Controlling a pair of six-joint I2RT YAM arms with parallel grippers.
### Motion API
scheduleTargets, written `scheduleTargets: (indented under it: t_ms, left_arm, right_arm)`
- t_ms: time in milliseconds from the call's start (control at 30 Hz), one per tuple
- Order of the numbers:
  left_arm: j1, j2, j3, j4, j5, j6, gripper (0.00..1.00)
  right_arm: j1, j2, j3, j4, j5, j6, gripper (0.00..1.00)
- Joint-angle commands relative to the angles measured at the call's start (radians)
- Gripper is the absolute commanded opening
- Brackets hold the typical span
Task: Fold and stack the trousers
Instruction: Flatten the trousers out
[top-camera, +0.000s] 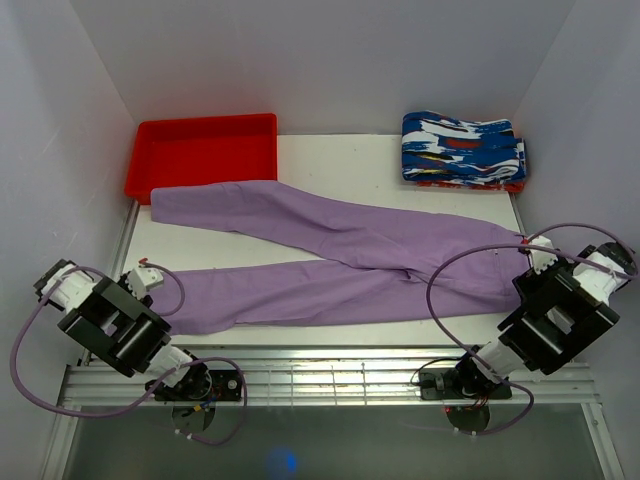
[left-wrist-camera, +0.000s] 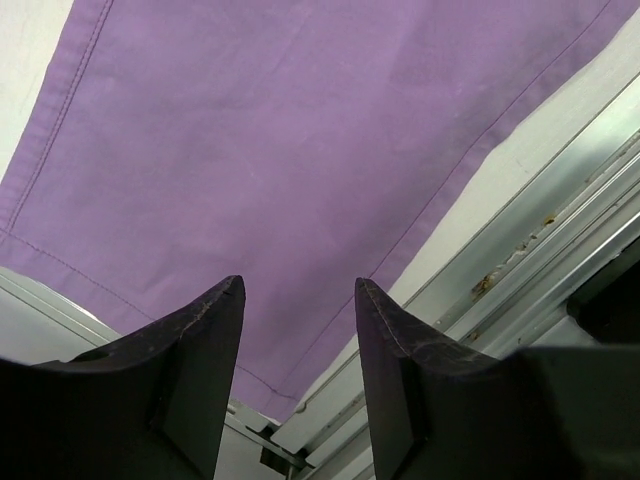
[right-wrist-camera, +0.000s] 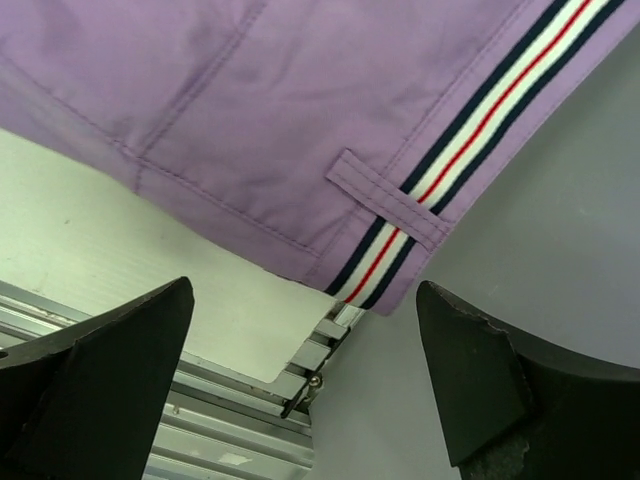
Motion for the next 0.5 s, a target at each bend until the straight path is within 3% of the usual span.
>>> scheduleTargets:
  t_ms: [0, 133, 233, 333, 367, 467]
  left_arm:
    - [-0.045, -0.003, -0.015, 0.02, -0.018, 0.072, 0.59]
    - [-0.048, 0.04, 0.02, -0.007, -0.002, 0.058, 0.59]
    - [-0.054, 0.046, 0.06, -0.14, 0.051, 0.13, 0.62]
    - [-0.112, -0.033, -0.036, -0.11, 0.003, 0.146, 0.63]
    - [-0.123, -0.059, -0.072, -0.046, -0.02, 0.147, 0.63]
    - [-0.149, -0.139, -0.185, 0.087, -0.021, 0.149, 0.61]
  right_arm:
    - [-0.006, 0.038, 0.056, 0.018, 0.021, 0.054, 0.98]
    - [-0.006, 0.062, 0.013, 0.019, 0.035, -0.002, 0.98]
    - [-0.006, 0.078, -0.006, 0.012, 0.009, -0.031, 0.93]
    - [-0.006, 0.086, 0.022, -0.054, -0.059, -0.045, 0.64]
    - [-0.006, 0.084, 0.052, -0.075, -0.097, -0.045, 0.41]
    - [-0.006, 0.061, 0.114, -0.197, -0.157, -0.071, 0.09]
